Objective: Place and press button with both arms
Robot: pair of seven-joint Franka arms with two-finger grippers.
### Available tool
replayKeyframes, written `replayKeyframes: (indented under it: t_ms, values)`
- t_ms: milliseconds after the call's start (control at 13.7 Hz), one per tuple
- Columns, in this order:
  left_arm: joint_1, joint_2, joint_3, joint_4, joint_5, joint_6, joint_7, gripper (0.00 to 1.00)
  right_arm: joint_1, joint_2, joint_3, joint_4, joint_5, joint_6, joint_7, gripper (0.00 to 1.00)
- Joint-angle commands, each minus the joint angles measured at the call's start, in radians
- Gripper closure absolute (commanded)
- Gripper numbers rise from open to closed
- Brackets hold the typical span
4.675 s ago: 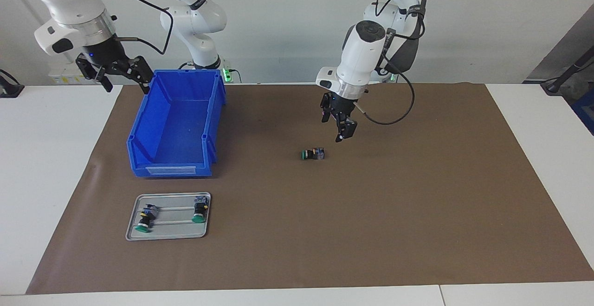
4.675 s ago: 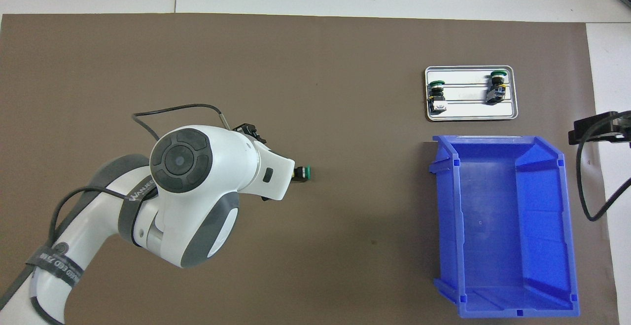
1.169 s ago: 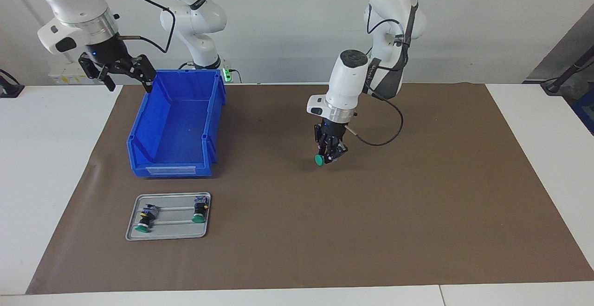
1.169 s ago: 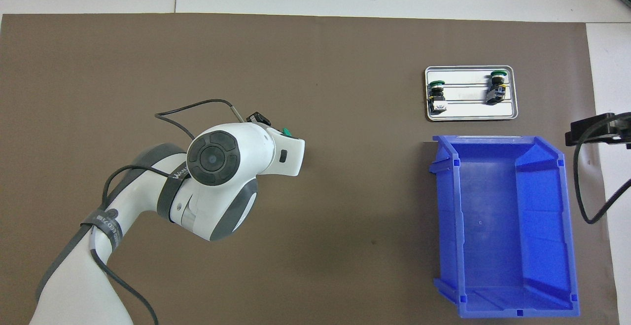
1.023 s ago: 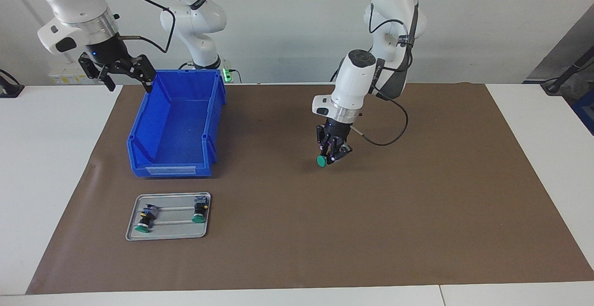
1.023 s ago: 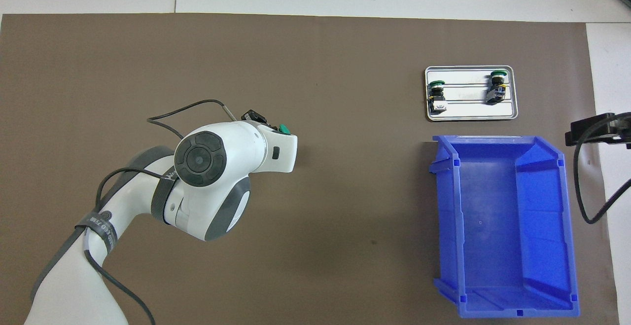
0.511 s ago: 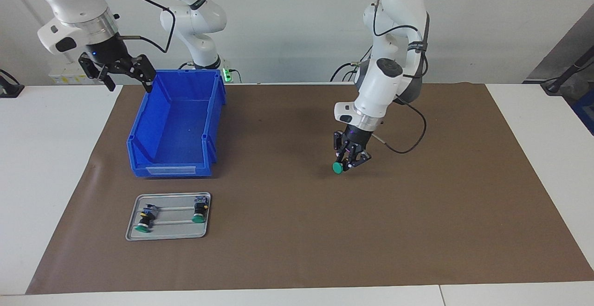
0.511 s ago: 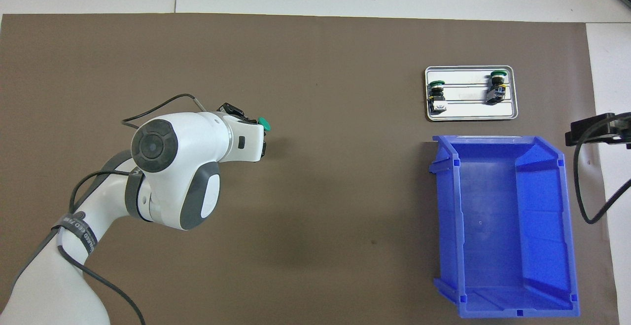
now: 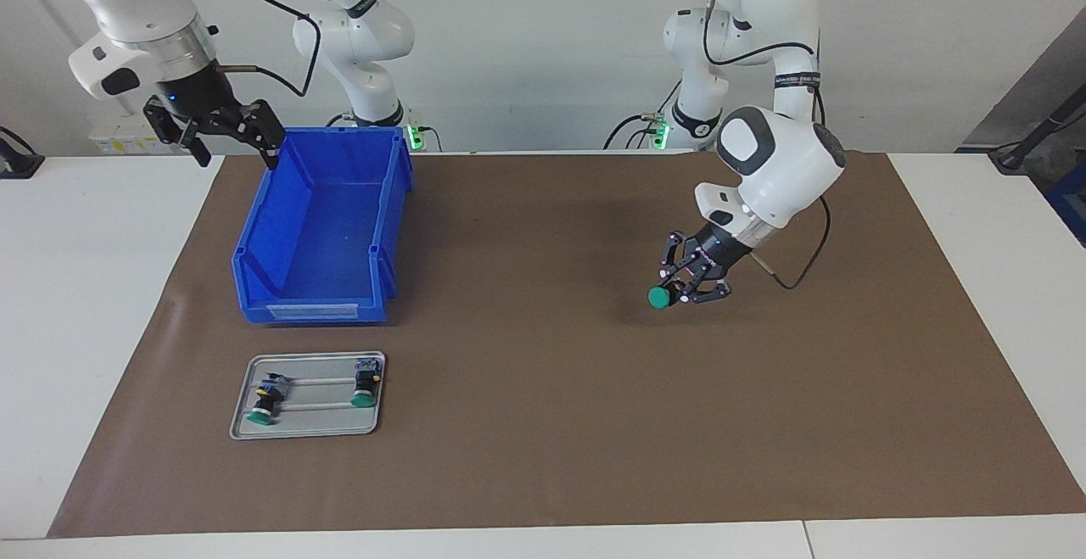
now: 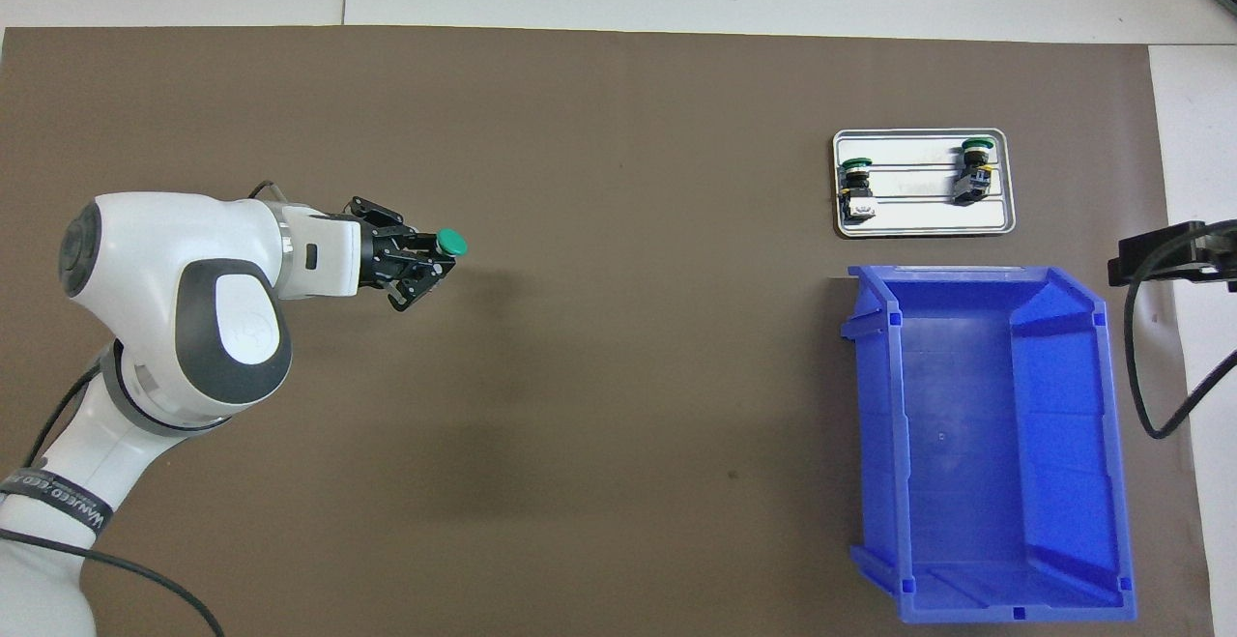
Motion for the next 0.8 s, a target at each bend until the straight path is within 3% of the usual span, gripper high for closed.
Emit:
replayKeyframes:
  t_ms: [0, 292, 731]
  values:
    - [0.057, -0.083, -0.010, -0.120, -0.175, -0.014, 0.202, 1.00, -0.003, -0.023, 0.000, -0.024, 0.010, -0.003, -0.010, 0.00]
    - [0.118, -0.131, -0.007, -0.183, -0.523, -0.047, 0.507, 1.00, -0.003, -0.023, 0.000, -0.024, 0.010, -0.003, -0.010, 0.00]
    - [0.148, -0.186, -0.007, -0.263, -0.805, -0.117, 0.681, 1.00, -0.003, -0.023, 0.000, -0.024, 0.010, -0.003, -0.010, 0.00]
